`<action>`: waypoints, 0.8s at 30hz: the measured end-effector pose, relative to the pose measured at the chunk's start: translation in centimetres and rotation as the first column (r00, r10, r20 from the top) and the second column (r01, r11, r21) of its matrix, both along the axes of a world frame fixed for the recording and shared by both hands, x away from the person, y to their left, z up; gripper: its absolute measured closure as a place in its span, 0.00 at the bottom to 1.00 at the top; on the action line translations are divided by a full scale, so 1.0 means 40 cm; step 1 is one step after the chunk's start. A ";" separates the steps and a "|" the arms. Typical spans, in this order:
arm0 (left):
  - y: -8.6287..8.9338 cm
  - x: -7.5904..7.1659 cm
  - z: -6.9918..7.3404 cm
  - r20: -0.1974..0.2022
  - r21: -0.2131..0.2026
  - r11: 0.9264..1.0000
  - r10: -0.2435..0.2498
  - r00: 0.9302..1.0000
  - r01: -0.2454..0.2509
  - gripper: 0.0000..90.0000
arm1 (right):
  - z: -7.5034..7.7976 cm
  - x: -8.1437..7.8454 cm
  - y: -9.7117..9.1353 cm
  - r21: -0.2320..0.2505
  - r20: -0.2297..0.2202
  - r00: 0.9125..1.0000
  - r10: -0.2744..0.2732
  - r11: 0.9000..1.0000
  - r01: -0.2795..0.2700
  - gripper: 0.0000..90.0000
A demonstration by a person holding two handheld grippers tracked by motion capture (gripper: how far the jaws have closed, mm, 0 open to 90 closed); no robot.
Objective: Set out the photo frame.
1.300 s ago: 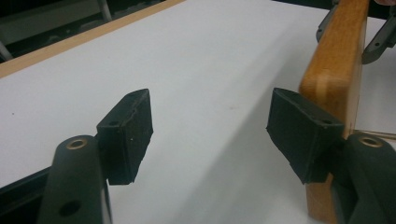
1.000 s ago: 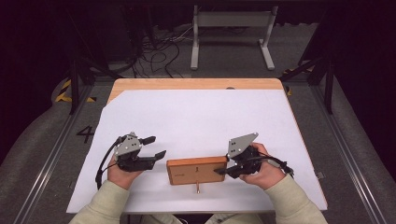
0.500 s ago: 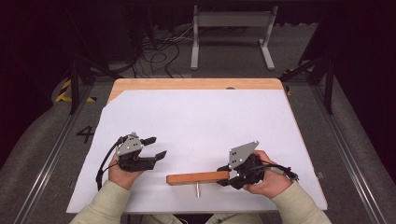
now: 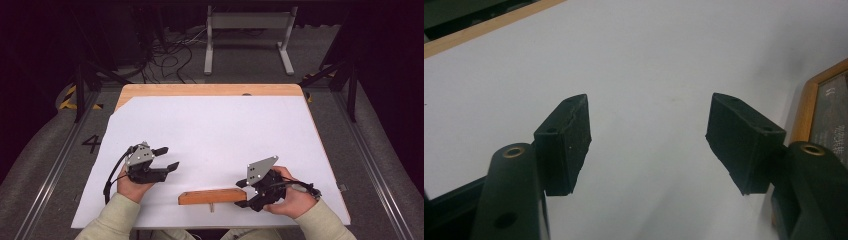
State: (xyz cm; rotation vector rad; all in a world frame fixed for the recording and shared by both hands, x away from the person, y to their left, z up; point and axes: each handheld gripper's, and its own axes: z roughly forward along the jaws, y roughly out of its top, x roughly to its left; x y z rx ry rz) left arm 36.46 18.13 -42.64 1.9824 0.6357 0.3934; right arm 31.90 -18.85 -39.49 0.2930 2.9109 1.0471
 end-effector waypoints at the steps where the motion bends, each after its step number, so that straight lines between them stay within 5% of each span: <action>1: 0.000 0.000 0.000 0.000 0.000 1.000 0.000 1.000 0.000 0.38 | -0.003 0.000 -0.005 -0.005 -0.002 1.000 -0.010 1.000 0.010 0.45; 8: -0.001 0.004 -0.002 -0.004 0.002 1.000 0.004 1.000 -0.004 0.38 | -0.031 0.007 -0.032 -0.063 -0.038 0.998 -0.059 0.996 0.056 0.59; 13: -0.002 0.006 -0.003 -0.015 -0.002 1.000 0.009 1.000 -0.009 0.38 | -0.062 0.009 -0.033 -0.125 -0.120 0.992 -0.045 0.992 0.030 0.91; 24: -0.001 0.006 -0.004 -0.016 -0.004 1.000 0.005 1.000 -0.005 0.38 | -0.107 0.031 -0.021 -0.060 -0.182 0.981 -0.060 0.997 0.050 1.00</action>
